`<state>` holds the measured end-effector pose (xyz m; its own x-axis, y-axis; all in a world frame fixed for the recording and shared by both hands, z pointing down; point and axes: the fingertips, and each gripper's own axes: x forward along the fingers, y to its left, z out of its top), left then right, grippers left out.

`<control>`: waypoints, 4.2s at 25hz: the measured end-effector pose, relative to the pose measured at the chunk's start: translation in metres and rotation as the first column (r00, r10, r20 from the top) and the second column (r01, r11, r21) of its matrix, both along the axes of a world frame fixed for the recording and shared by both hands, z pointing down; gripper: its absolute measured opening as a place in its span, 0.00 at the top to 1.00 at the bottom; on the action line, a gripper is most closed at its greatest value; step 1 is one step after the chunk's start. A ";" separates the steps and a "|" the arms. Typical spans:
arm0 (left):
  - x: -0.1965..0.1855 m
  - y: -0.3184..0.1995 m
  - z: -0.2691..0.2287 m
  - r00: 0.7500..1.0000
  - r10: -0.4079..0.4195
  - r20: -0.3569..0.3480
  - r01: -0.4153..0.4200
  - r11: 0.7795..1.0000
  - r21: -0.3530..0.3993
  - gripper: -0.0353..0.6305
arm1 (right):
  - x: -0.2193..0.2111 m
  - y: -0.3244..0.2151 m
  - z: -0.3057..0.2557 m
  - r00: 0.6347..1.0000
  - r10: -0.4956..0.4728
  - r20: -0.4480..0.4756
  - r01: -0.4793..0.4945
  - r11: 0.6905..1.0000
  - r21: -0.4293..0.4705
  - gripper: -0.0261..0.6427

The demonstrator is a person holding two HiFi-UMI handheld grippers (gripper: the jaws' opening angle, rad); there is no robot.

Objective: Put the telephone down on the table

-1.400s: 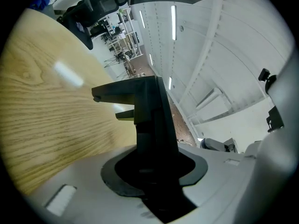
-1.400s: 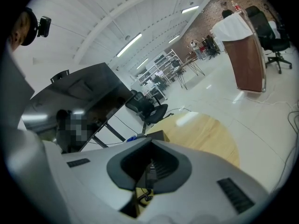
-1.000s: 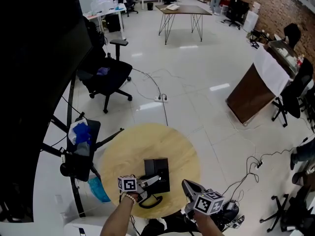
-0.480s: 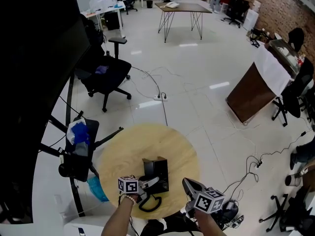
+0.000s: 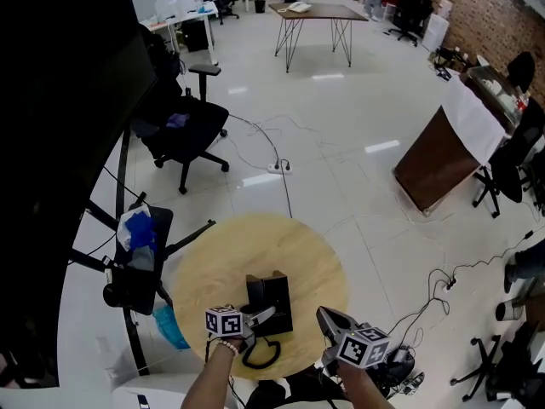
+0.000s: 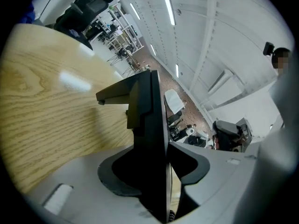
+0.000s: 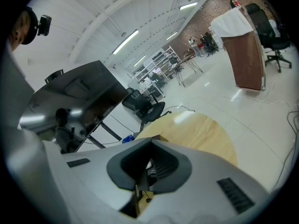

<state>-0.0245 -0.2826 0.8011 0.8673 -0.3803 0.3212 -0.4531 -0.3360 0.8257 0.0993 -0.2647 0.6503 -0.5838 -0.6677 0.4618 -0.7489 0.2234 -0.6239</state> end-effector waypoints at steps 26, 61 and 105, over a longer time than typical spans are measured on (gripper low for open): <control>-0.084 -0.001 -0.086 0.919 -0.370 0.139 0.314 0.897 0.312 0.52 | -0.006 0.000 -0.011 1.000 0.010 -0.022 -0.009 0.999 0.041 0.95; -0.106 0.147 -0.212 0.817 -0.525 0.239 0.368 0.794 0.484 0.94 | -0.034 0.134 -0.057 0.997 0.008 -0.082 0.006 0.986 0.169 0.95; -0.020 0.239 -0.233 0.802 -0.543 0.251 0.381 0.787 0.485 0.94 | 0.015 0.215 -0.077 0.993 -0.095 -0.063 0.108 0.964 0.241 0.95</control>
